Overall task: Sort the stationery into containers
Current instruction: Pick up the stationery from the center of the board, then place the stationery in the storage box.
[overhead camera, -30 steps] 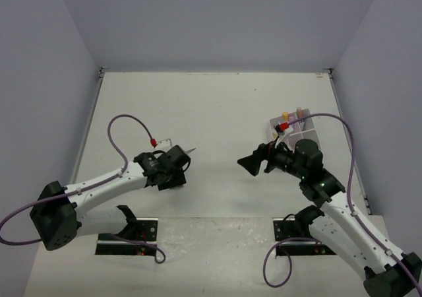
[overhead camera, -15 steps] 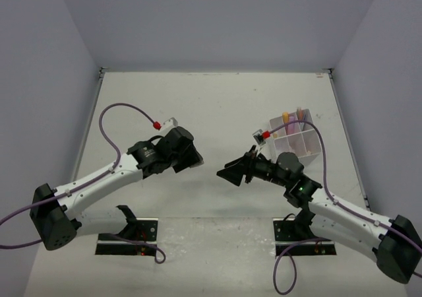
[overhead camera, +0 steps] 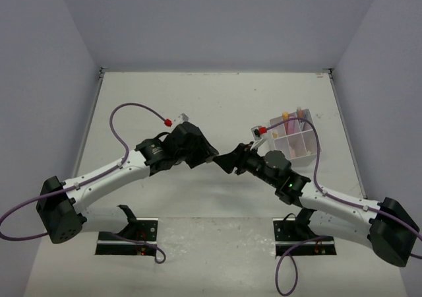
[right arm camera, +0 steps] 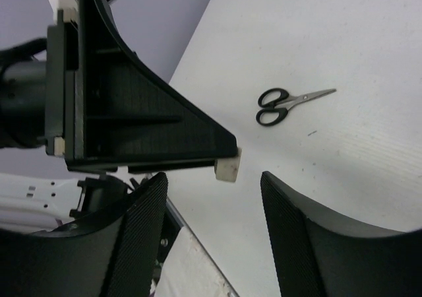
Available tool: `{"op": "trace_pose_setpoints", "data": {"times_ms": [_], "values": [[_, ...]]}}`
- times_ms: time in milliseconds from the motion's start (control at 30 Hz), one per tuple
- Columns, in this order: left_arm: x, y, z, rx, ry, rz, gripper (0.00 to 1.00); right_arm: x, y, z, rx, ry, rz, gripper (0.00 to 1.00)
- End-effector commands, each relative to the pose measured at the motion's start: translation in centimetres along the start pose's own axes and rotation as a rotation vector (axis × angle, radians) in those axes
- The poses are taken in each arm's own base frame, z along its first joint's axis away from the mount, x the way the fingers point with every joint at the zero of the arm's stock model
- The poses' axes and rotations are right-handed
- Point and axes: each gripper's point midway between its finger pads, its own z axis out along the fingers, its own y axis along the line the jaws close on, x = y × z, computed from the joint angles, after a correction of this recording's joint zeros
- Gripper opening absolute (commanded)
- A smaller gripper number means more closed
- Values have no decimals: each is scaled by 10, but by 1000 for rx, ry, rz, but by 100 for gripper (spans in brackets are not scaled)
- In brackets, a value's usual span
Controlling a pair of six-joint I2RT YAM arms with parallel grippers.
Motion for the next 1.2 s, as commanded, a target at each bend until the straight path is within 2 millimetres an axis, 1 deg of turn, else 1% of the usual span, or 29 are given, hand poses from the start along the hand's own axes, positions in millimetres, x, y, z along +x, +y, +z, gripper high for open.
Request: {"op": "trace_pose_setpoints", "data": {"times_ms": [0,67,167,233,300,367,400,467,500,533,567,600,667,733,833,867,900,933,967,1000,1033,1133,1167], "values": [[5,-29,-3,94,30,-27,33,-37,11,11,33,-130,-11,59],[6,-29,-2,99,36,-29,33,-37,9,15,44,-126,-11,55],[8,-32,-3,113,43,-28,33,-35,7,20,56,-112,-15,42],[6,-33,-5,117,38,-32,34,-32,7,23,50,-99,-10,38],[6,-34,-6,122,34,-35,34,-29,7,23,46,-93,-6,36],[5,-36,-7,133,30,-37,34,-28,7,24,42,-90,-2,31],[5,-37,-7,136,30,-36,34,-28,7,24,41,-90,-5,25],[5,-38,-8,140,31,-36,35,-28,8,24,39,-89,-8,5],[4,-39,-7,145,29,-34,36,-29,8,23,41,-91,-8,1],[4,-39,-7,148,27,-29,42,-30,8,22,43,-95,-9,0],[4,-39,-7,151,24,-22,52,-31,6,21,51,-100,-13,0],[3,-40,-7,158,20,-14,65,-32,4,19,68,-104,-20,0],[0,-39,-7,157,6,-1,100,-35,-5,15,118,-108,-46,0],[-8,-37,-9,134,-24,7,100,-45,-9,7,158,-133,-89,0],[-36,-28,-19,51,-118,31,100,-56,-31,-4,263,-128,-139,0],[-53,-22,-29,-7,-187,42,100,-63,-55,-14,353,-118,-140,0],[-65,-17,-36,-38,-231,62,100,-71,-62,-19,379,-112,-139,0],[-74,-14,-37,-56,-277,63,100,-67,-66,-23,398,-93,-137,0],[-84,-11,-49,-84,-316,94,100,-88,-82,-32,442,-129,-130,0],[-96,-7,-63,-111,-376,138,100,-106,-104,-49,528,-152,-143,0],[-102,-5,-69,-114,-401,178,100,-119,-116,-61,590,-172,-164,0],[-110,3,-83,-123,-444,279,100,-149,-142,-85,742,-172,-227,0],[-110,6,-85,-117,-443,314,100,-157,-152,-90,801,-161,-241,0]]}}
